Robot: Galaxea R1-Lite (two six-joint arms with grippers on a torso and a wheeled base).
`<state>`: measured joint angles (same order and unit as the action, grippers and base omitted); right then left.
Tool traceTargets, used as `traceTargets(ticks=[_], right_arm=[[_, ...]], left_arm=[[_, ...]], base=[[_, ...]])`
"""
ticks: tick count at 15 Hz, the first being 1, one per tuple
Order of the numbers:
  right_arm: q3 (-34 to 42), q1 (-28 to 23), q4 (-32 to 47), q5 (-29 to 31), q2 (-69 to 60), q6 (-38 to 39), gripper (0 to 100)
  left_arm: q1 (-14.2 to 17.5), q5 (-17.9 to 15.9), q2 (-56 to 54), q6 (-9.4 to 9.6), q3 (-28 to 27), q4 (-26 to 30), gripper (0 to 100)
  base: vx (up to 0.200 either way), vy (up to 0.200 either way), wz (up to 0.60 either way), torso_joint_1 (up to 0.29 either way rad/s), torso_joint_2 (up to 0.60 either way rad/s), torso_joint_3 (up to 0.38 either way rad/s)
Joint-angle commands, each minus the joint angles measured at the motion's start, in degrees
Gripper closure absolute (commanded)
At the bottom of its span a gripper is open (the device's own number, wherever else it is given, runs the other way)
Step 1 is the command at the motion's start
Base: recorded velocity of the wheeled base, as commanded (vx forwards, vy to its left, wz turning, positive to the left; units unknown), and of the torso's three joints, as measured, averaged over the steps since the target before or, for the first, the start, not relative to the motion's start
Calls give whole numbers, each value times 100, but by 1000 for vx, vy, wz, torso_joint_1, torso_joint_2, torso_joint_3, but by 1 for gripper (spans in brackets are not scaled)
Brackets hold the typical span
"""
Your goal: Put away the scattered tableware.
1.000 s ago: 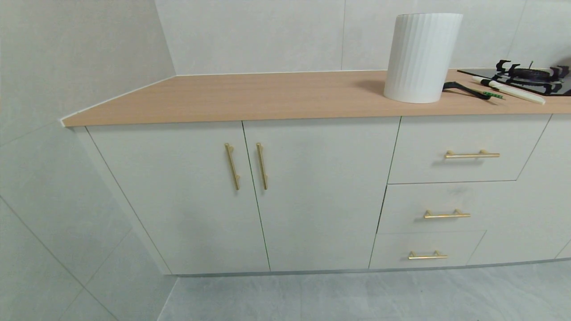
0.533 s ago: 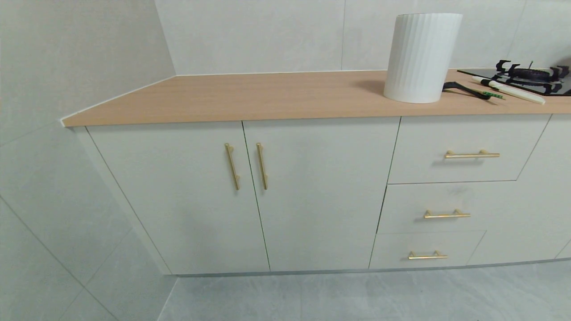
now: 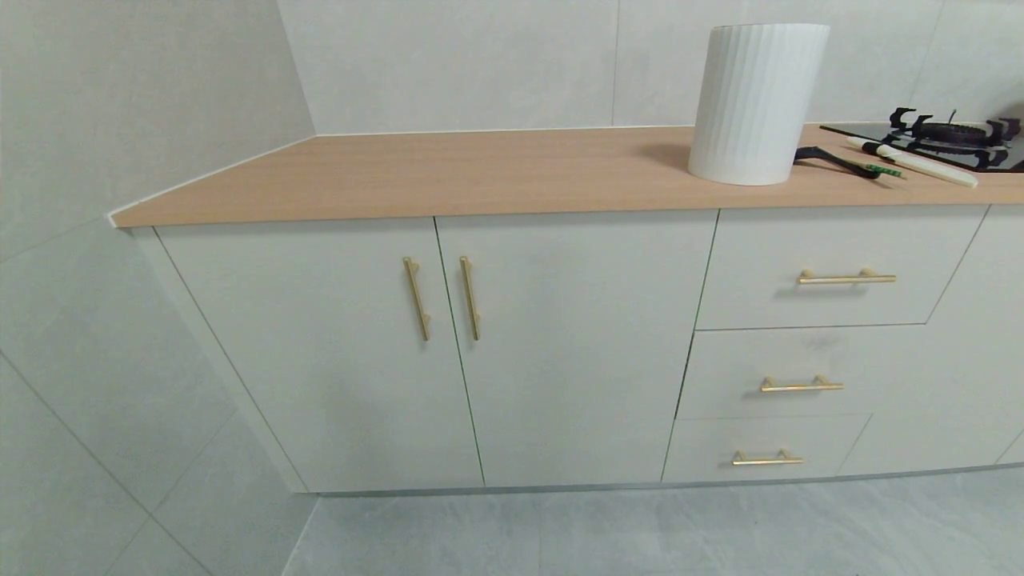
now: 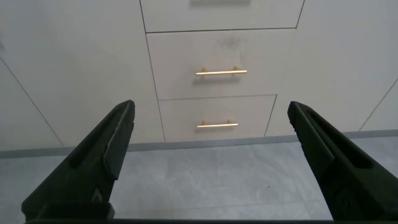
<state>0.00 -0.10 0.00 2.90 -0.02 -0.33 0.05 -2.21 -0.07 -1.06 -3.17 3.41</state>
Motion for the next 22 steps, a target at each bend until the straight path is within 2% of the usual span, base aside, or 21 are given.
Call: traceTargets(ticks=[1,11,21,22], right_arm=[[0,1,0,0,11,-2,0],[0,1,9,9,11,-2,0],[0,1,9,0,11,-2,0],[0,1,9,0,11,-2,0]], left_arm=[[4,1,7,9,1,1,0],[4,1,7,27,1,1,0],[4,1,7,27,1,1,0],[4,1,7,27,1,1,0]], base=[[0,-200,0,-2,-2,7],[0,-200,0,3,4,2],[0,0,0,0,0,0],[200,0,0,2,-2,-2]])
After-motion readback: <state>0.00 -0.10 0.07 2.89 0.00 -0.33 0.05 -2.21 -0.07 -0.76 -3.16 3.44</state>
